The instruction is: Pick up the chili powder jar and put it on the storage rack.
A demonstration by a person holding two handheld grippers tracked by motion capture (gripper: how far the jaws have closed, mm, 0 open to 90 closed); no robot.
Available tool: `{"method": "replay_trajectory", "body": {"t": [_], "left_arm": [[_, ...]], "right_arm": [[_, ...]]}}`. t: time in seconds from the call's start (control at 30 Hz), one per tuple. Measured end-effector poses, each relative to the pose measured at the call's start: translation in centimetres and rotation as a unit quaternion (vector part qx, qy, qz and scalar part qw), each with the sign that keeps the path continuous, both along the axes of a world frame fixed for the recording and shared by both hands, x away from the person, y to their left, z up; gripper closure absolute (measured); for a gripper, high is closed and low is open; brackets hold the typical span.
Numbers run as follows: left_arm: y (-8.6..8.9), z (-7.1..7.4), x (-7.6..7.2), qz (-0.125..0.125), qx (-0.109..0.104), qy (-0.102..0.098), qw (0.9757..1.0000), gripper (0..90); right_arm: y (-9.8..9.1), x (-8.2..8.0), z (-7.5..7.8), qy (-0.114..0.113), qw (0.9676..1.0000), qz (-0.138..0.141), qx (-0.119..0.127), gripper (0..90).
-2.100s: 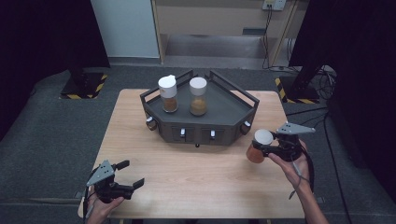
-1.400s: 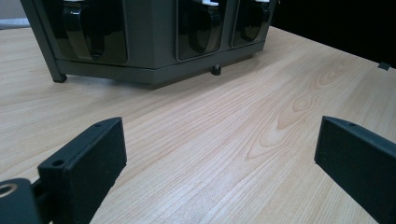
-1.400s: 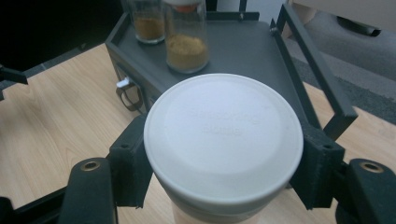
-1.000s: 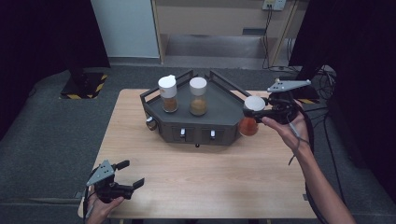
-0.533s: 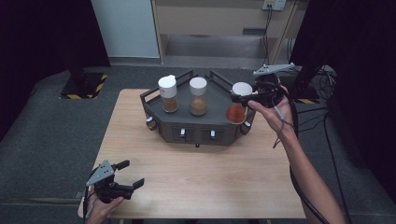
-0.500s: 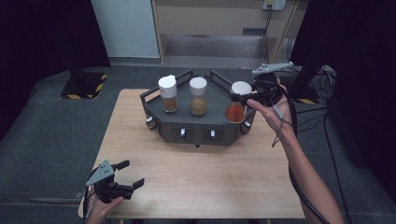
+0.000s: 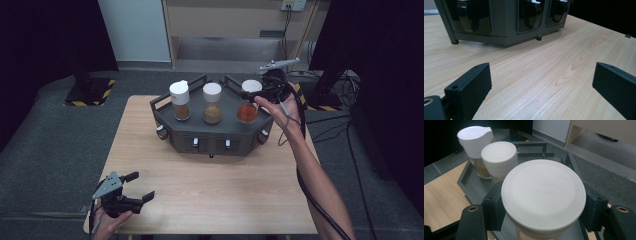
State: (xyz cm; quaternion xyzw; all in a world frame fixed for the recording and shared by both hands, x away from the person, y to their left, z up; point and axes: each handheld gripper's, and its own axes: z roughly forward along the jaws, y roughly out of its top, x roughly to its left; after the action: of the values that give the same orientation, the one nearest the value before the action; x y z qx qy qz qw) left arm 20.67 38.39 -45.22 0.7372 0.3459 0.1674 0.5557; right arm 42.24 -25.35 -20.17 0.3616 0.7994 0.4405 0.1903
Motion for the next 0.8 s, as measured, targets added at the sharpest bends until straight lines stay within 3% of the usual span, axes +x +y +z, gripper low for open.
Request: {"method": "replay_trajectory", "body": {"t": [0.4,0.8], "left_arm": [[0.0,0.0,0.0,-0.001,0.0,0.0,1.0,1.5],[0.0,0.0,0.0,-0.002,0.002,-0.001,1.0,1.6]], "right_arm": [[0.7,1.5,-1.6,0.008,0.9992,-0.038,-0.001,33.1],[1.4,2.3,-2.8,0.015,0.9989,-0.044,-0.005,33.2]]}}
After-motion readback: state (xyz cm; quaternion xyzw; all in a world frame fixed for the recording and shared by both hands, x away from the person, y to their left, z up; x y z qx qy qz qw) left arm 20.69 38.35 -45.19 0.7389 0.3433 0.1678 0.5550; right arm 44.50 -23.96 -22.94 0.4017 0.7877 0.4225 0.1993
